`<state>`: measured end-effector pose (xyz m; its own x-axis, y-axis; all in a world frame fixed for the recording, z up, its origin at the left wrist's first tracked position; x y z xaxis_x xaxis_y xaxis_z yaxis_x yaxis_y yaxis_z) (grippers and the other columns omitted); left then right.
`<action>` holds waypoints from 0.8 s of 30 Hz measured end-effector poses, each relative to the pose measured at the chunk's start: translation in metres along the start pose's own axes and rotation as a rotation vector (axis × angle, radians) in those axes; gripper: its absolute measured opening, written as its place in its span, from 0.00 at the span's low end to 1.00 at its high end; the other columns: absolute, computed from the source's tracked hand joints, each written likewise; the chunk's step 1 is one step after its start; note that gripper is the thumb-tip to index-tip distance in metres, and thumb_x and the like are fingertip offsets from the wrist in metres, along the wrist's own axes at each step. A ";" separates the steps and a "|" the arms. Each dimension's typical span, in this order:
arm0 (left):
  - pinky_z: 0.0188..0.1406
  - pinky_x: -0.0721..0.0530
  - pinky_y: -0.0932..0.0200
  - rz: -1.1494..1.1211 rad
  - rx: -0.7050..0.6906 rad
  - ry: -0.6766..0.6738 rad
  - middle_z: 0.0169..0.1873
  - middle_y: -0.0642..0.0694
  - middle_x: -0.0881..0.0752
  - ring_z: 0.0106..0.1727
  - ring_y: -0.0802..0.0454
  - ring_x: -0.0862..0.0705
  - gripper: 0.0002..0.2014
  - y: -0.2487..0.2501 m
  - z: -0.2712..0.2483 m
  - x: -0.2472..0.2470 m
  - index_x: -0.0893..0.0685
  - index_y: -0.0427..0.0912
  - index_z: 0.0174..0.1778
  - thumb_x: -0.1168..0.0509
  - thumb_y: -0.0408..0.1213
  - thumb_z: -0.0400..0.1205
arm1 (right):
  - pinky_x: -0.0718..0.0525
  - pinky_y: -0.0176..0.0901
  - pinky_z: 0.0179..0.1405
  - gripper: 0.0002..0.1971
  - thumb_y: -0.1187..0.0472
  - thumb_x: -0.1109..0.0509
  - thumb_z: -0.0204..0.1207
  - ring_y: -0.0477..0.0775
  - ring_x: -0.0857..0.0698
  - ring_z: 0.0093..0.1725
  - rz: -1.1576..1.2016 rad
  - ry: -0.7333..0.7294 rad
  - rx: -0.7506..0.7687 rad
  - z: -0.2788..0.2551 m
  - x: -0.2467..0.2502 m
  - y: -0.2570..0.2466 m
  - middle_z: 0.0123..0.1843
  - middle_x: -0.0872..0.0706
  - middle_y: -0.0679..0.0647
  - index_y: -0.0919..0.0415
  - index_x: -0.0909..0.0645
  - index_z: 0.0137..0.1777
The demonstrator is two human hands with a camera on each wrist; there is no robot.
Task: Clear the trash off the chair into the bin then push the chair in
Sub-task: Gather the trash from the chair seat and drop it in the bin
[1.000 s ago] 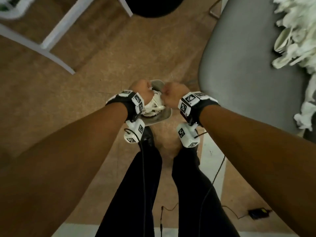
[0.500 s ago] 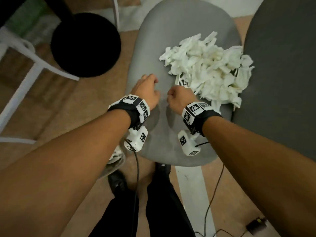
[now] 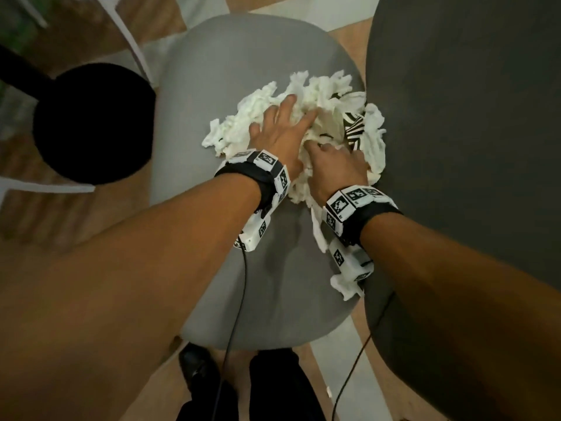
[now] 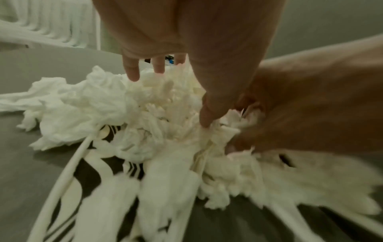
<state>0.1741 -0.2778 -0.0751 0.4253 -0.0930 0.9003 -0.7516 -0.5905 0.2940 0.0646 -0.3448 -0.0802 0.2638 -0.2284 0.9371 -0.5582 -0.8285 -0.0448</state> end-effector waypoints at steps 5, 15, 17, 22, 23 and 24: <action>0.60 0.19 0.43 -0.085 0.024 0.064 0.63 0.37 0.22 0.62 0.37 0.20 0.24 -0.015 0.004 0.006 0.25 0.40 0.69 0.42 0.20 0.77 | 0.30 0.60 0.63 0.17 0.51 0.39 0.77 0.64 0.20 0.64 0.021 0.137 0.081 0.010 0.012 0.007 0.60 0.13 0.55 0.52 0.21 0.63; 0.49 0.25 0.55 -0.338 0.087 0.182 0.50 0.46 0.25 0.49 0.50 0.24 0.25 -0.037 -0.013 0.003 0.19 0.42 0.43 0.47 0.62 0.83 | 0.18 0.54 0.52 0.18 0.49 0.32 0.73 0.56 0.21 0.50 0.602 0.154 0.050 0.011 0.025 0.000 0.54 0.20 0.53 0.60 0.27 0.57; 0.50 0.24 0.55 -0.366 0.103 0.206 0.49 0.47 0.24 0.49 0.49 0.23 0.24 -0.044 -0.018 0.003 0.21 0.42 0.44 0.44 0.63 0.83 | 0.17 0.54 0.50 0.18 0.50 0.33 0.74 0.56 0.19 0.49 0.664 0.185 0.018 0.008 0.026 0.000 0.54 0.19 0.52 0.58 0.29 0.59; 0.44 0.17 0.45 -0.426 0.154 0.299 0.38 0.42 0.16 0.42 0.39 0.18 0.17 -0.050 -0.029 0.010 0.25 0.41 0.54 0.42 0.53 0.86 | 0.16 0.54 0.50 0.17 0.47 0.34 0.76 0.55 0.18 0.50 0.706 0.236 0.020 0.000 0.023 0.004 0.53 0.18 0.49 0.54 0.31 0.59; 0.43 0.17 0.45 -0.451 0.154 0.319 0.36 0.42 0.17 0.41 0.39 0.18 0.15 -0.050 -0.032 0.012 0.26 0.41 0.58 0.43 0.50 0.86 | 0.17 0.51 0.53 0.18 0.47 0.34 0.77 0.53 0.18 0.54 0.728 0.239 0.038 0.000 0.023 0.004 0.56 0.18 0.49 0.54 0.30 0.62; 0.42 0.18 0.46 -0.470 0.146 0.335 0.34 0.43 0.17 0.39 0.39 0.18 0.13 -0.049 -0.035 0.013 0.27 0.43 0.61 0.43 0.47 0.86 | 0.18 0.48 0.56 0.18 0.48 0.34 0.78 0.51 0.18 0.58 0.738 0.245 0.056 -0.001 0.024 0.004 0.60 0.18 0.48 0.54 0.29 0.64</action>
<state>0.1988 -0.2222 -0.0662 0.4954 0.4489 0.7437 -0.4340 -0.6137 0.6595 0.0679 -0.3529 -0.0577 -0.3455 -0.6164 0.7076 -0.4797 -0.5322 -0.6977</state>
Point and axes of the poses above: each hand's wrist, its own z-axis towards the middle knuckle, its own x-axis out of the back of the hand, y = z × x, the point moved 1 cm from there along z, towards the middle knuckle
